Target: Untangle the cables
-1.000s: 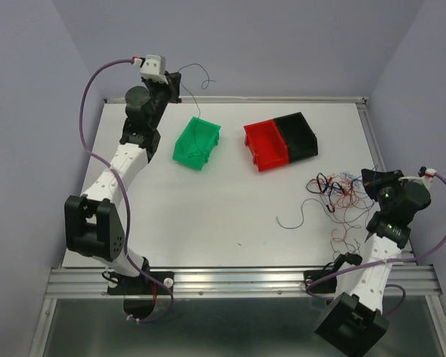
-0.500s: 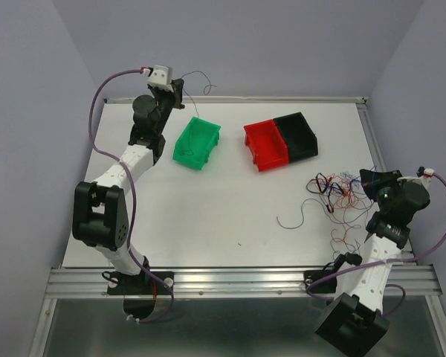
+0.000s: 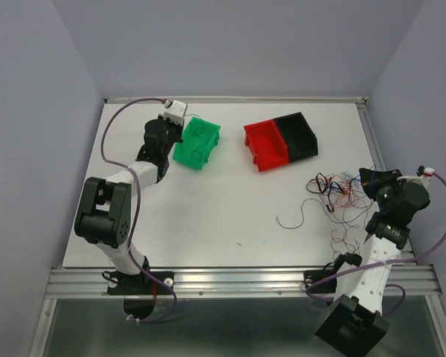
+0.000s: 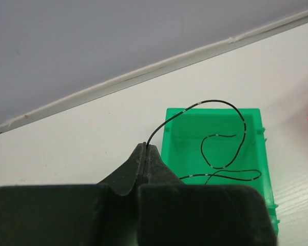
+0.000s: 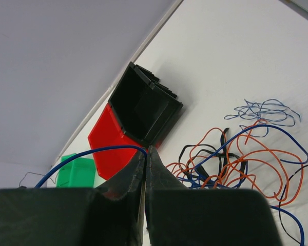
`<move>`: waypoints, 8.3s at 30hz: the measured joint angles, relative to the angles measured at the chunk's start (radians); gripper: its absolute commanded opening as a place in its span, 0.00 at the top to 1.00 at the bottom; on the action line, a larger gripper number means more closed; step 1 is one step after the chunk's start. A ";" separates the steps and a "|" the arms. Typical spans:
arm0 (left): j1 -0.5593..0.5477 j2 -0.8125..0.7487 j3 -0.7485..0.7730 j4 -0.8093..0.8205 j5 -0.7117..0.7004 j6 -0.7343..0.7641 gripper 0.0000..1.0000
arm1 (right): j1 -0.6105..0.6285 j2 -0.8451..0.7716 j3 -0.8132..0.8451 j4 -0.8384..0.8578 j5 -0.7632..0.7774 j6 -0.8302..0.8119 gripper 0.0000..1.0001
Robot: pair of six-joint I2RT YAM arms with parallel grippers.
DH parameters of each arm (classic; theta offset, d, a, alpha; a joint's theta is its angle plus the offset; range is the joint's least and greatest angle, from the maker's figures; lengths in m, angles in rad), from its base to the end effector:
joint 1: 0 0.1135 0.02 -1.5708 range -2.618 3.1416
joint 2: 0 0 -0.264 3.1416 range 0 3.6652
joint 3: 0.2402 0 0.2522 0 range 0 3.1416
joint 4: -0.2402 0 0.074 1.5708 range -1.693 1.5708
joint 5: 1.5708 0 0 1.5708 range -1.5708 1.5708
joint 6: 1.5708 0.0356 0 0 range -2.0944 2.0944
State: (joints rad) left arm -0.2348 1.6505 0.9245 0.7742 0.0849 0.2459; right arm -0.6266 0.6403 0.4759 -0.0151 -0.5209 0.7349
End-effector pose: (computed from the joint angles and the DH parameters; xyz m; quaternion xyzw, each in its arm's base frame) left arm 0.3624 -0.0898 0.2642 0.1939 0.6621 -0.0253 0.7234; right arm 0.1424 -0.0812 0.2716 0.3386 0.6803 0.2309 0.6077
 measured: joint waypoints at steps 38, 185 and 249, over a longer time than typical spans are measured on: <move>-0.137 -0.177 0.290 -0.533 -0.113 0.172 0.03 | 0.900 0.251 0.248 -0.081 0.489 -0.182 0.99; -0.387 -0.692 0.124 -0.637 0.880 -0.113 1.00 | 1.551 0.449 0.069 0.607 0.415 -0.626 0.99; -0.027 -0.040 0.278 -0.472 0.668 -0.276 0.02 | 1.018 0.827 1.174 0.054 0.711 -0.397 0.99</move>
State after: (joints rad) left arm -0.2615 1.6100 1.2026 0.3019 0.7528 -0.0299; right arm 0.3912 1.4670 1.6501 0.0387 0.1902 0.3378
